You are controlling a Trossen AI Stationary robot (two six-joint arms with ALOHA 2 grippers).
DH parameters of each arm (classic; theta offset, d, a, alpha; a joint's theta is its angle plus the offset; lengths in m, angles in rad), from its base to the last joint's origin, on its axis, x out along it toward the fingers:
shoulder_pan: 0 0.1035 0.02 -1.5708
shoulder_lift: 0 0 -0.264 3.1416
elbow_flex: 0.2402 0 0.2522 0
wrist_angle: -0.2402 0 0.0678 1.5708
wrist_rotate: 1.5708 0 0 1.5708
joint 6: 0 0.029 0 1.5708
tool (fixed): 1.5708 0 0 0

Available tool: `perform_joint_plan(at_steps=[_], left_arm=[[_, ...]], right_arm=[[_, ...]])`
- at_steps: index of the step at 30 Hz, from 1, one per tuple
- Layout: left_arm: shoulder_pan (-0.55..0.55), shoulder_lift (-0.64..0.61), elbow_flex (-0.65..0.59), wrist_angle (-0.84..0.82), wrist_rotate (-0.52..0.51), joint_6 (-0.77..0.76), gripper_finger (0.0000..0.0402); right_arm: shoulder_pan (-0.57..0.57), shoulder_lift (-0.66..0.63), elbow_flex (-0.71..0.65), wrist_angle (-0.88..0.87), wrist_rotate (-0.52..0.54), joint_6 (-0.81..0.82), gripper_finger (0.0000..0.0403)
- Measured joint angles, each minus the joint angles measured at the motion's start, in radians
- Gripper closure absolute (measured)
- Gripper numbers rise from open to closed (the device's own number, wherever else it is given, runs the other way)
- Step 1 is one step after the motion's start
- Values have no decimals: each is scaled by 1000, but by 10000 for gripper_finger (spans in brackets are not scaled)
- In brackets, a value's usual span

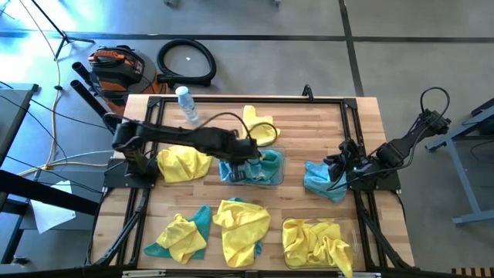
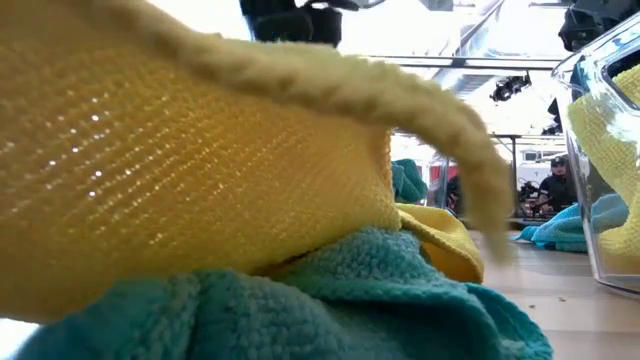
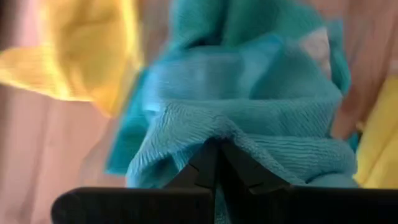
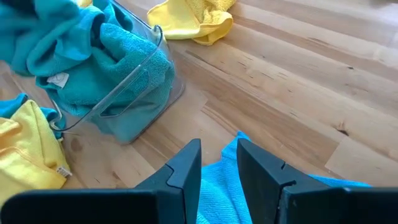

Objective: Sort microfiber towel by color & place in baskets
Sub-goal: Put the blue towel in the top transparent bin

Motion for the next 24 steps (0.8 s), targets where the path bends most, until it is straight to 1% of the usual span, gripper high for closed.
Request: perform_joint_plan(at_steps=[4,7,12,14,18,24], left_arm=[[5,60,0,6,14,41,401],[20,108,0,11,16,44,401],[50,181,1,12,86,77,401],[58,204,1,12,94,78,401],[65,238,4,16,91,76,401],[65,252,4,34,90,77,399]], right_arm=[[0,1,0,0,-2,12,307],[0,1,0,0,-3,12,307],[0,1,0,-1,-3,28,307],[0,1,0,-2,-3,36,307],[0,1,0,-3,-3,37,307],[0,0,0,-5,-3,39,307]])
